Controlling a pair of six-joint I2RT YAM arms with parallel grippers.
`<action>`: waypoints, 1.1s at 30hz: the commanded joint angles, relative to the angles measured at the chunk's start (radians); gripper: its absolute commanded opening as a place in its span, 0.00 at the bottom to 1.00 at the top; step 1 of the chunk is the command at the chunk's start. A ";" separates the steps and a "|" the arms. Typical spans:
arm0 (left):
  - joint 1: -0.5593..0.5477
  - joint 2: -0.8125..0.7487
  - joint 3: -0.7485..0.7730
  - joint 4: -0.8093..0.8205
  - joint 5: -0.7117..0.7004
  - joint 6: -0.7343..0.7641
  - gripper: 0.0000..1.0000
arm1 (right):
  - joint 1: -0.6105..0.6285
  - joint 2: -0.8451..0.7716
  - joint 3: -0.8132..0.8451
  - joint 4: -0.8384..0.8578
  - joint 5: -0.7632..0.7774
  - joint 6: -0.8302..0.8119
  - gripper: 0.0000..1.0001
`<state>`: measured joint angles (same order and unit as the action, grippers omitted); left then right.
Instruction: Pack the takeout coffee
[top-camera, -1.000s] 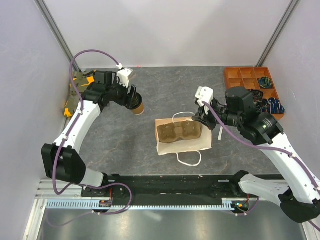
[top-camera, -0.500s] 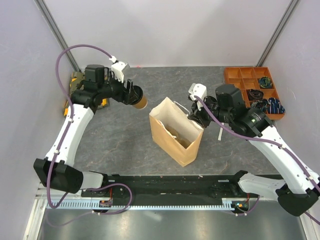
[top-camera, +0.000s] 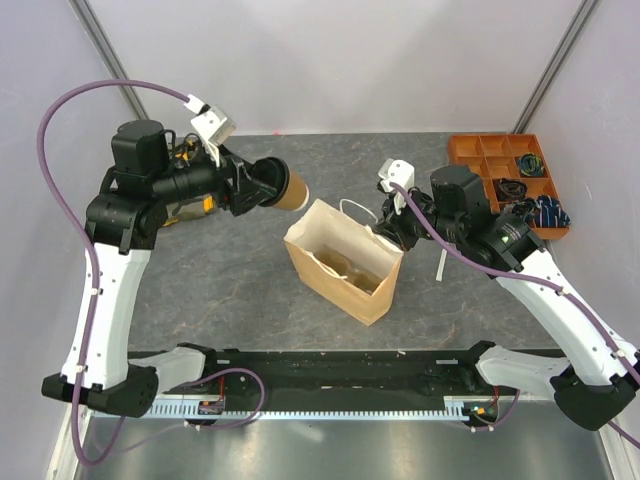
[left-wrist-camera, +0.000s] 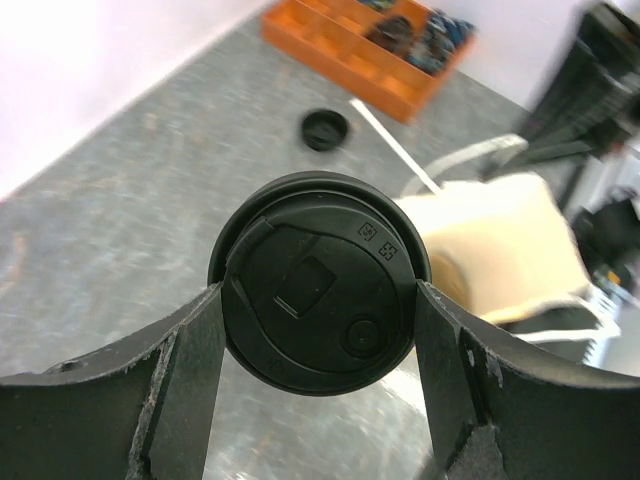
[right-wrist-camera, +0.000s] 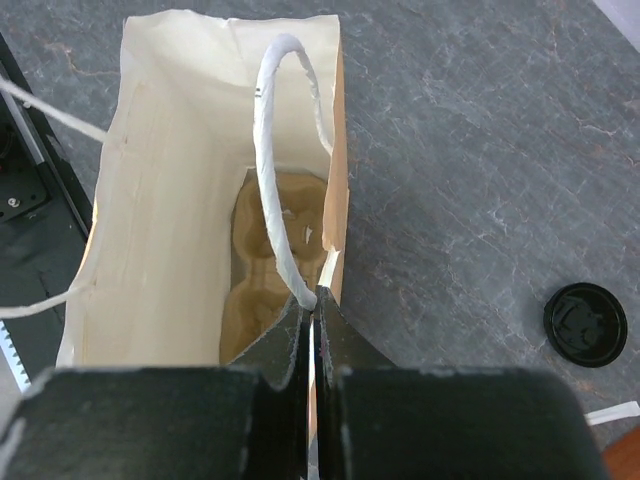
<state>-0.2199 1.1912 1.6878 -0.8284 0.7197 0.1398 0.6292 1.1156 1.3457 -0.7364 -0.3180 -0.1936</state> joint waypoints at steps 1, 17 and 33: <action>-0.058 -0.053 -0.017 -0.098 0.080 0.073 0.49 | 0.003 -0.010 0.047 0.068 -0.016 0.016 0.00; -0.346 -0.137 -0.223 0.008 -0.146 0.199 0.45 | 0.072 0.004 0.067 0.086 -0.052 -0.009 0.00; -0.528 -0.217 -0.412 0.075 -0.295 0.422 0.42 | 0.125 0.020 0.086 0.120 -0.070 0.002 0.00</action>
<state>-0.7071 0.9920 1.2911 -0.8089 0.4744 0.4755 0.7403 1.1309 1.3827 -0.6865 -0.3614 -0.2016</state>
